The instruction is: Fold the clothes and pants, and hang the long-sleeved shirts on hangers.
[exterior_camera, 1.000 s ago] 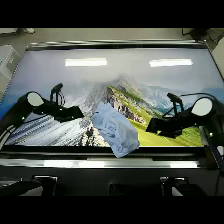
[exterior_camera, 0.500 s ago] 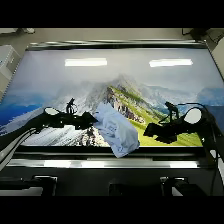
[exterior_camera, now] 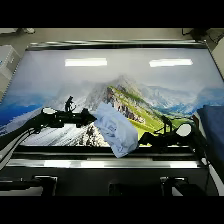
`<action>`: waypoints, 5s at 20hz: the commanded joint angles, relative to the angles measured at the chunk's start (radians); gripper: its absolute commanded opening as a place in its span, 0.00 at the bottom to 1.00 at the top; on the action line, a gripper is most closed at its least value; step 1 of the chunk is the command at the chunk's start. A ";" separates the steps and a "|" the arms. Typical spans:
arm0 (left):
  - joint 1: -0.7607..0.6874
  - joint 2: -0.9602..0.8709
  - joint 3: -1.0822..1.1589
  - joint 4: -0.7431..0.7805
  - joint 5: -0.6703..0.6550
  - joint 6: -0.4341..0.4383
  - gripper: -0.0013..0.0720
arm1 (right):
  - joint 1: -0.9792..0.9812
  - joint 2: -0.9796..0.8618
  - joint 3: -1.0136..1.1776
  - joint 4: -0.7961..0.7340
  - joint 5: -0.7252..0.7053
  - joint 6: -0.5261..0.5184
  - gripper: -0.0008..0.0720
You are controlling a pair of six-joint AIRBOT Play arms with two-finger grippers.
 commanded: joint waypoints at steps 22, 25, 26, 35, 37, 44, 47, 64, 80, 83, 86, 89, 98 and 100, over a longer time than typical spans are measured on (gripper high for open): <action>0.026 0.158 0.005 -0.005 -0.047 0.006 0.04 | -0.003 -0.216 -0.047 0.467 -0.194 -0.370 0.06; 0.076 0.272 0.085 -0.006 -0.047 0.033 0.04 | -0.074 -0.104 0.139 0.249 -0.144 -0.301 0.06; 0.101 0.317 0.135 -0.006 -0.047 0.032 0.04 | -0.113 -0.059 0.232 0.163 -0.114 -0.262 0.06; 0.233 0.716 0.684 -0.013 0.085 0.029 0.04 | -0.293 0.369 1.032 -0.235 -0.108 -0.235 0.06; 0.240 0.794 0.695 -0.003 0.195 0.029 0.04 | -0.293 0.422 1.086 -0.354 -0.151 -0.148 0.06; 0.283 0.885 0.692 0.506 0.158 -0.211 0.04 | -0.293 0.449 1.097 -0.550 -0.055 -0.072 0.06; 0.288 0.875 0.560 0.807 -0.055 -0.397 0.04 | -0.293 0.335 1.041 -0.529 0.296 -0.069 0.06; 0.198 0.267 -0.066 0.570 0.427 -0.533 0.05 | -0.300 -0.359 0.442 0.272 -0.373 -0.171 0.11; 0.383 0.265 -0.268 0.433 -0.174 -0.168 0.82 | -0.695 -0.355 0.320 -0.123 0.328 -0.264 0.95; 0.277 0.242 -0.294 0.375 -0.068 -0.169 0.82 | -0.695 -0.355 0.320 -0.105 0.326 -0.264 0.94; 0.217 0.194 -0.294 0.318 -0.013 -0.169 0.80 | -0.695 -0.355 0.320 -0.105 0.329 -0.264 0.94; 0.208 0.190 -0.288 0.302 -0.003 -0.165 0.12 | -0.695 -0.355 0.320 -0.114 0.340 -0.265 0.94; 0.232 0.300 -0.272 0.306 -0.020 -0.153 0.04 | -0.695 -0.355 0.127 0.004 0.200 -0.327 0.92; 0.232 0.316 -0.271 0.306 -0.020 -0.151 0.04 | -0.695 -0.355 0.095 0.053 0.172 -0.335 0.88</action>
